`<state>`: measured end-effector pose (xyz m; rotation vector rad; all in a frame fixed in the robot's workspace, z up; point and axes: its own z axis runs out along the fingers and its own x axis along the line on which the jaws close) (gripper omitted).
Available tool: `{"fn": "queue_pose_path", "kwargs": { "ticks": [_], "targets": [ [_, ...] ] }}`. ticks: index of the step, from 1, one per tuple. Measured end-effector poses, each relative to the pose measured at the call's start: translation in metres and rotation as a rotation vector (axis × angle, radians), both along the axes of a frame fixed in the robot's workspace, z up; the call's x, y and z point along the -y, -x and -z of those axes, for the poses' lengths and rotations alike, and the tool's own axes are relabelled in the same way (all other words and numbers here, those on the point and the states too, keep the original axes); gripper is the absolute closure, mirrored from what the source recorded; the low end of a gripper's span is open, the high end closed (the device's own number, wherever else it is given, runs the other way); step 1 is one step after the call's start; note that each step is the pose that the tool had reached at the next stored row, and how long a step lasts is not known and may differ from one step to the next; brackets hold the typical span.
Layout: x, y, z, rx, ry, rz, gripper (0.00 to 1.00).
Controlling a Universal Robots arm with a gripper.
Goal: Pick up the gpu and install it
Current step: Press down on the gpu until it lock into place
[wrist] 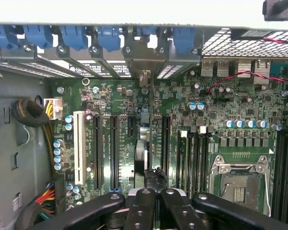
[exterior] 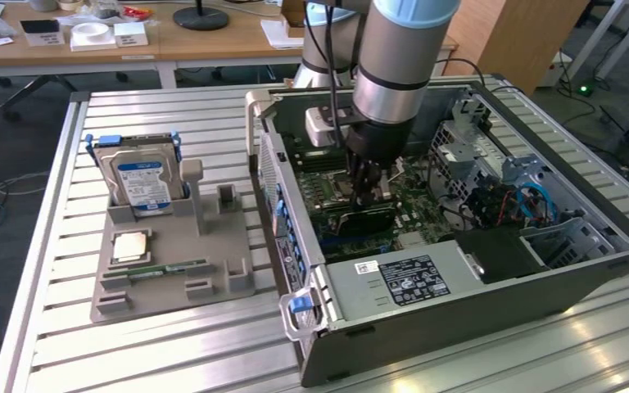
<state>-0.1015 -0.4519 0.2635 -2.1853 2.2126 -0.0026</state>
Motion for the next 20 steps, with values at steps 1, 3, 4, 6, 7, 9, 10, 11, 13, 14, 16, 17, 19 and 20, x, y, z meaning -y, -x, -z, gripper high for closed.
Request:
{"fn": "queue_pose_path", "kwargs": {
  "ticks": [1, 3, 4, 6, 7, 9, 10, 11, 13, 14, 16, 17, 19, 20],
  "targets": [
    [0.0000, 0.0002, 0.0001, -0.0001, 0.0000, 0.000, 0.89],
    [0.0001, 0.0004, 0.0007, -0.0001, 0.0000, 0.000, 0.89],
    [0.0001, 0.0004, 0.0008, -0.0001, 0.0002, 0.000, 0.89],
    [0.0001, 0.0005, 0.0008, -0.0001, 0.0002, 0.000, 0.89],
    [0.0000, 0.0005, 0.0008, -0.0001, 0.0002, 0.000, 0.89],
    [0.0000, 0.0005, 0.0009, 0.0000, 0.0002, 0.000, 0.89],
    [0.0000, 0.0007, 0.0010, 0.0000, 0.0001, 0.000, 0.89],
    [0.0000, 0.0009, 0.0011, 0.0000, 0.0000, 0.000, 0.89],
    [0.0000, 0.0013, 0.0013, 0.0000, -0.0003, 0.000, 0.89],
    [0.0000, 0.0015, 0.0014, 0.0000, -0.0004, 0.000, 0.89],
    [0.0000, 0.0020, 0.0016, -0.0001, -0.0004, 0.000, 0.89],
    [0.0000, 0.0022, 0.0016, -0.0002, -0.0004, 0.000, 0.89],
    [0.0000, 0.0024, 0.0018, -0.0001, -0.0004, 0.000, 0.89],
    [0.0000, 0.0025, 0.0018, -0.0001, -0.0004, 0.000, 0.89]
  ]
}}
